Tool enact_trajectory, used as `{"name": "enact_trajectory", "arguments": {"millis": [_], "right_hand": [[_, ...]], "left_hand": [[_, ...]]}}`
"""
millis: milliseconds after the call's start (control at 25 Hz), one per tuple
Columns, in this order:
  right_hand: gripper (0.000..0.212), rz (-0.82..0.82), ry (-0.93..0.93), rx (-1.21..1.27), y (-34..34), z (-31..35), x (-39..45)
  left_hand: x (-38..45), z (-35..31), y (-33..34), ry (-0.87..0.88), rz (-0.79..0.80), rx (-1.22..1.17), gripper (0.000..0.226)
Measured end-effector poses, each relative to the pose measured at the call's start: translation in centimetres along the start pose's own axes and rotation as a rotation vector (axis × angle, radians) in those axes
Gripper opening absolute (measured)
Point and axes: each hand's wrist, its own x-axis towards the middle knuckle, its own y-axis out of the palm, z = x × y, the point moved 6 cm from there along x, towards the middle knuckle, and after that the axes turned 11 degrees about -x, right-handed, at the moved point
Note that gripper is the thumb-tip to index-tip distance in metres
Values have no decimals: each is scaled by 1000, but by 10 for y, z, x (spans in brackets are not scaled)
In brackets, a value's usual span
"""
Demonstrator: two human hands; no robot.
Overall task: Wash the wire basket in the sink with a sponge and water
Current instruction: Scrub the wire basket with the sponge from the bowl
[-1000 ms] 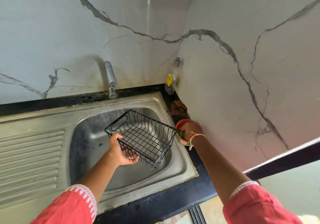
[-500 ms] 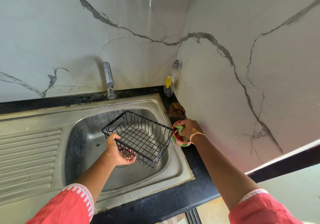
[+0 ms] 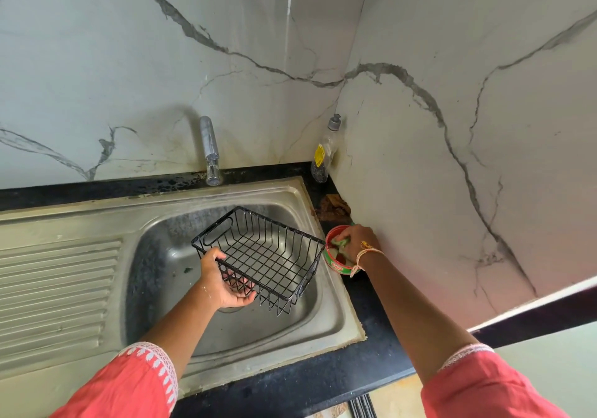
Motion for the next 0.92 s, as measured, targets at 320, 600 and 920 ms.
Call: {"name": "enact_trajectory", "arguments": {"millis": [320,600,920], "right_hand": [[35,15,94,546,-41,5,4],[27,648,132,1471,-15,108,-34],[24,116,-405,670,28,218,-34]], "left_hand": [[-4,-1,2,14,-5,-5,46],[-19,-24,-14,150,-71,-82,42],[-20,-74,-65,421,-42,-188,27]]}}
